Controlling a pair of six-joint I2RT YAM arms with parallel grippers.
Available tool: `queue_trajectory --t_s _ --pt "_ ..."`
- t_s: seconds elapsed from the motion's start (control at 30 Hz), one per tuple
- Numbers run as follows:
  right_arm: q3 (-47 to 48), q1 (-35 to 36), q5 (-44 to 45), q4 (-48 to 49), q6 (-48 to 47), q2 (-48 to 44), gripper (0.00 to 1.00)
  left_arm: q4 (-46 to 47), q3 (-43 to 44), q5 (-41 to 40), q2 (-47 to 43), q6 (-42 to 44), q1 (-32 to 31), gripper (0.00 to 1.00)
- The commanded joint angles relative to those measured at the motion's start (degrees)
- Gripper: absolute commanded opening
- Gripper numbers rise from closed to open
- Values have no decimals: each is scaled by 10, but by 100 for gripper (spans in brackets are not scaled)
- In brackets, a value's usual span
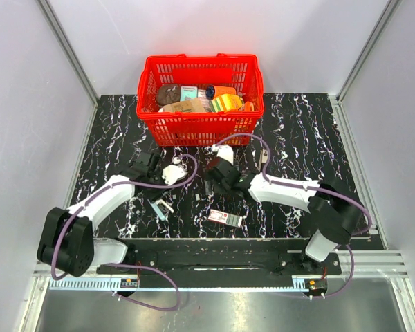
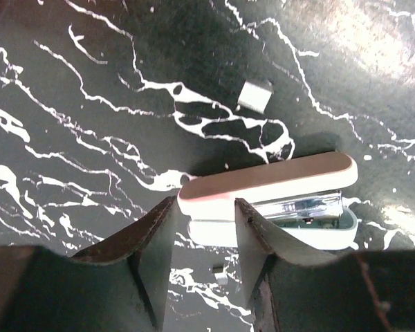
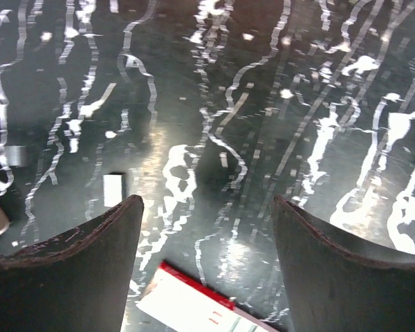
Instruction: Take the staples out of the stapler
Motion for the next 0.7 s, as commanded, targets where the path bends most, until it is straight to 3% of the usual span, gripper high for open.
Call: queue_trajectory --t_s 0.0,0.27,0.4,0.5,0.67 --pt "59 22 1 0 -15 9 79 -27 -9 12 -42 32 18 43" --pt "111 36 -62 -18 -37 71 76 -46 42 28 -86 -19 48 44" --pt "152 51 -59 -39 -48 124 72 -84 107 45 -93 -71 70 51" --pt "183 58 -55 -58 -53 157 71 -100 133 52 -105 -91 80 65" --pt "211 70 -51 -77 -51 184 69 -107 134 48 -119 -103 86 68"
